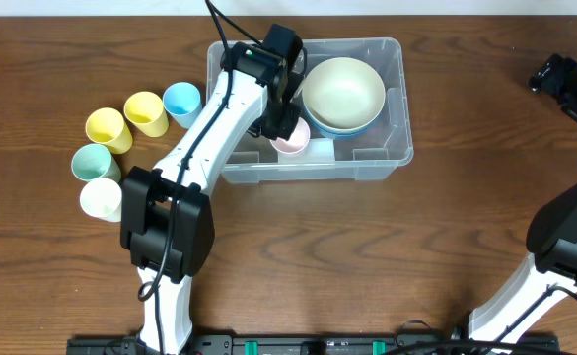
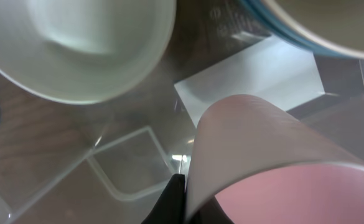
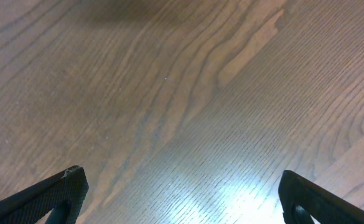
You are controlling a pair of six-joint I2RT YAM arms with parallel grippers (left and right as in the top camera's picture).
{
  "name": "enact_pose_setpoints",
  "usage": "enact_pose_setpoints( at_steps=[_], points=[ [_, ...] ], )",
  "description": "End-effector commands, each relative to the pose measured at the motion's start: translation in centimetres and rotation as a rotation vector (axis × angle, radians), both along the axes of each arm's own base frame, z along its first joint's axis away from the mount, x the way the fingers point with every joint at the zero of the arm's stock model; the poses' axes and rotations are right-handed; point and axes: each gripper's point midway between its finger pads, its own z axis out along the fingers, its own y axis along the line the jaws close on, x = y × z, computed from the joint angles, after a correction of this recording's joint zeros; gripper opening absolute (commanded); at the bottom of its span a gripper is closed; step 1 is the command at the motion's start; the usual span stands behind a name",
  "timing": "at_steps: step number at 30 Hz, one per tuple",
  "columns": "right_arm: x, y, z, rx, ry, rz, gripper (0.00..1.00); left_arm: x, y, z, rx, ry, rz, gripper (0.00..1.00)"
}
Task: Pack container
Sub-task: 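Lower the pink cup into the container's front and open the left gripper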
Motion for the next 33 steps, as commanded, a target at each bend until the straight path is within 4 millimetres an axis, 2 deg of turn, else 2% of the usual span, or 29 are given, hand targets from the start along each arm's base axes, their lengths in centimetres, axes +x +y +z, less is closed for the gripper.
enact_pose_setpoints(
  at_steps=[1,8,25,33],
  points=[
    [0.1,0.2,0.8,-0.009,-0.022,-0.012,0.99,0.7,0.2,-0.3,0.014,-0.011,-0.007,0.06],
    [0.1,0.2,0.8,-0.009,-0.022,-0.012,0.99,0.6,0.2,-0.9,0.018,0.000,-0.008,0.06],
    [0.1,0.2,0.8,-0.009,-0.022,-0.012,0.99,0.1,-0.7,-3.8,0.036,0.038,-0.030,0.06],
    [0.1,0.2,0.8,-0.009,-0.022,-0.012,0.99,0.3,-0.8,-3.8,0.031,0.029,-0.030,0.06]
  ],
)
